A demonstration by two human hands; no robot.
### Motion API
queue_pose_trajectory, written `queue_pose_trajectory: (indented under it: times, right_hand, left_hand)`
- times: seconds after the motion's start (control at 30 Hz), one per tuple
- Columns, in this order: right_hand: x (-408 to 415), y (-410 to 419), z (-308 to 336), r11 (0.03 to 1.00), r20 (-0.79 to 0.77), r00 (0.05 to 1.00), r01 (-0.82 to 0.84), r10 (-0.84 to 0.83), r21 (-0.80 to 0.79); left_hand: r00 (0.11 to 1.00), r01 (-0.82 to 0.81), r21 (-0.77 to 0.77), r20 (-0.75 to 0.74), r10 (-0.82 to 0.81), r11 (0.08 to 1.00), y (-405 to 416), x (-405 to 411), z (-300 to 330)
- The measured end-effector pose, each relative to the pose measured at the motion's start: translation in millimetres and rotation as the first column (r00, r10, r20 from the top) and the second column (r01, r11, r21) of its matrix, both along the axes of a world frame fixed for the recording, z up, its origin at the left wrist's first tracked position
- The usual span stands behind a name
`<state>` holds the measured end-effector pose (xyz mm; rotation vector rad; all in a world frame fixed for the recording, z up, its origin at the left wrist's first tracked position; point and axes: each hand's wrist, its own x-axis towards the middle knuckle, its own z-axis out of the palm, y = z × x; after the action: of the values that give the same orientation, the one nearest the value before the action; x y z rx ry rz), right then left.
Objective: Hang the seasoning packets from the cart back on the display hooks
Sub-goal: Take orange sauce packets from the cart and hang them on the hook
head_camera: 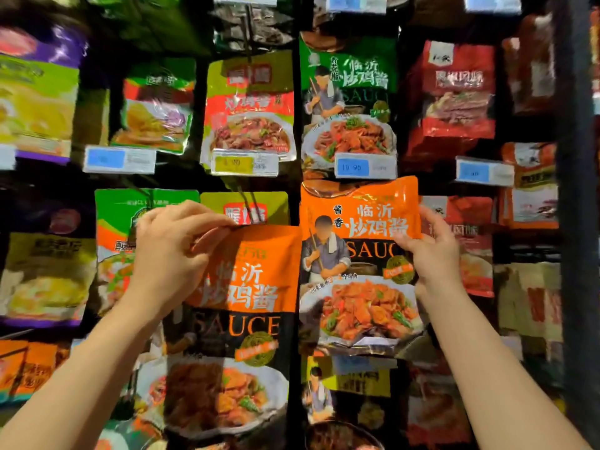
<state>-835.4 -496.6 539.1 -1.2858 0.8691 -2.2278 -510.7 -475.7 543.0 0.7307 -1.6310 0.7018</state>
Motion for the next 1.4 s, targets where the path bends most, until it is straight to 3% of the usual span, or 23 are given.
queue_pose_trajectory:
  times: [0.13, 0.37, 0.63, 1.07, 1.17, 1.3, 1.37, 1.4]
  right_hand:
    - [1.0, -17.5, -10.0, 0.999, 0.039, 0.999, -0.038, 0.037, 0.008]
    - [-8.5, -24.2, -1.5, 0.997, 0.086, 0.994, -0.073, 0.072, 0.009]
    - [-21.2, -16.1, -1.2, 0.994, -0.020, 0.995, -0.101, 0.102, 0.051]
    - [-28.3, -32.6, -2.6, 0.989, -0.006, 0.991, -0.130, 0.130, 0.077]
    - [-26.9, -47.8, -4.9, 0.996, -0.049, 0.997, -0.048, 0.052, 0.074]
    - [-22.1, -61.3, -8.8, 0.976, -0.243, 0.953, 0.202, -0.178, 0.076]
    - [-20.3, -56.2, -16.3, 0.930, -0.377, 0.860, 0.368, -0.345, -0.011]
    - [-18.9, -51.1, -21.5, 0.873, -0.457, 0.755, 0.473, -0.471, -0.118]
  left_hand:
    - [0.997, 0.070, 0.032, 0.030, -0.071, 0.997, -10.0, -2.1, 1.1]
    - [0.998, 0.062, 0.067, -0.036, -0.060, 0.996, -12.5, -26.4, -4.8]
    - [0.998, 0.023, 0.037, -0.055, -0.021, 0.999, -6.0, -52.7, -12.4]
    - [0.999, 0.004, 0.016, -0.054, -0.003, 1.000, 8.3, -68.7, -6.8]
    - [0.999, 0.004, 0.024, -0.050, -0.003, 1.000, 8.5, -69.5, -7.0]
    - [0.999, -0.009, 0.021, -0.043, 0.010, 1.000, 7.1, -68.4, -5.6]
    - [0.999, -0.016, 0.015, -0.044, 0.016, 1.000, 6.5, -63.7, -6.8]
    - [0.999, -0.014, 0.014, -0.047, 0.015, 1.000, 6.3, -61.4, -8.2]
